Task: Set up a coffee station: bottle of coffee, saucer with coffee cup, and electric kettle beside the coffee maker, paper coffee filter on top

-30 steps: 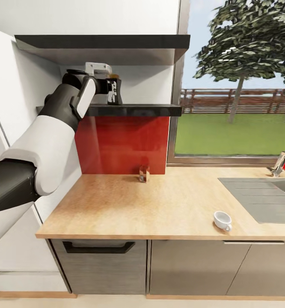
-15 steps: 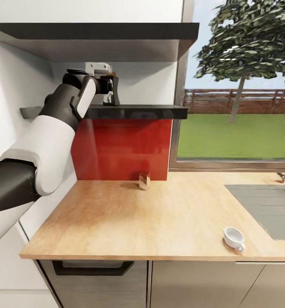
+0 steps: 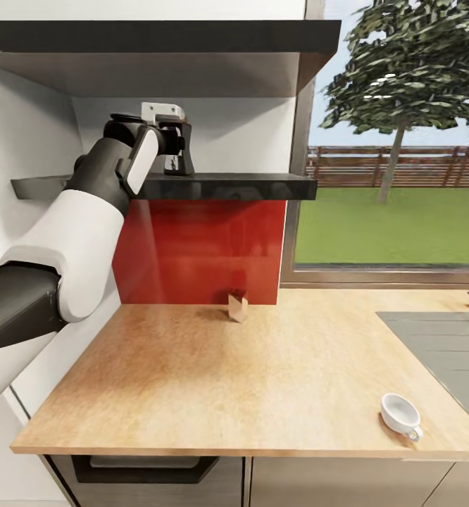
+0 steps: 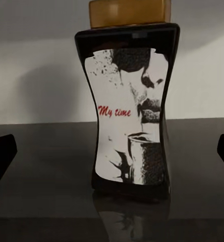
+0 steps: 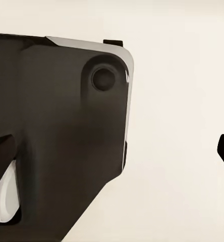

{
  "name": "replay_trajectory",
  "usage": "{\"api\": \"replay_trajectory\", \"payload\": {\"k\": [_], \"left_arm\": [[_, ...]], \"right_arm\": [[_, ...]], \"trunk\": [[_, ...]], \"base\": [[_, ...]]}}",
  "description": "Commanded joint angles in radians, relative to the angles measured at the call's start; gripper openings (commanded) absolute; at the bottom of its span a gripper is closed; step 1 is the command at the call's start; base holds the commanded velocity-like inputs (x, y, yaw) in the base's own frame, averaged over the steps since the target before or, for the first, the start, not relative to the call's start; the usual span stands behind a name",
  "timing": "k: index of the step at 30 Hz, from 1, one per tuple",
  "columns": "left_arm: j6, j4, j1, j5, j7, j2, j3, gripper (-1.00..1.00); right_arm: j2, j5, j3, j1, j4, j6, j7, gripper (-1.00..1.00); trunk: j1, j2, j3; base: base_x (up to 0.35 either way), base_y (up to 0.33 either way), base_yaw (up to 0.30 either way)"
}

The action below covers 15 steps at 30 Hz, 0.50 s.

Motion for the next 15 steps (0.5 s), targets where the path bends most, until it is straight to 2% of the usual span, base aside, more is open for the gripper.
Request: {"api": "replay_trajectory", "payload": {"k": [1, 4, 8, 15], "left_arm": [[0.004, -0.001, 0.0, 0.006, 0.007, 0.0, -0.004, 1.0], [0.004, -0.001, 0.0, 0.006, 0.007, -0.001, -0.003, 1.0], [0.004, -0.001, 0.0, 0.006, 0.007, -0.003, -0.002, 1.0], [0.004, -0.001, 0.0, 0.006, 0.007, -0.003, -0.002, 1.0]], "right_arm": [[0.0, -0.01, 0.008, 0.001, -0.001, -0.002, 0.001, 1.0], [0.0, -0.01, 0.008, 0.004, -0.001, -0.002, 0.001, 1.0], [-0.001, -0.01, 0.008, 0.005, -0.001, -0.002, 0.001, 1.0], [-0.001, -0.01, 0.008, 0.007, -0.001, -0.002, 0.001, 1.0]], "trunk": [[0.0, -0.001, -0.001], [0.0, -0.001, -0.001], [0.0, -0.001, -0.001], [0.0, -0.001, -0.001]], "base": [[0.012, 0.0, 0.0], [0.067, 0.0, 0.0], [0.217, 0.0, 0.0], [0.039, 0.0, 0.0]]}}
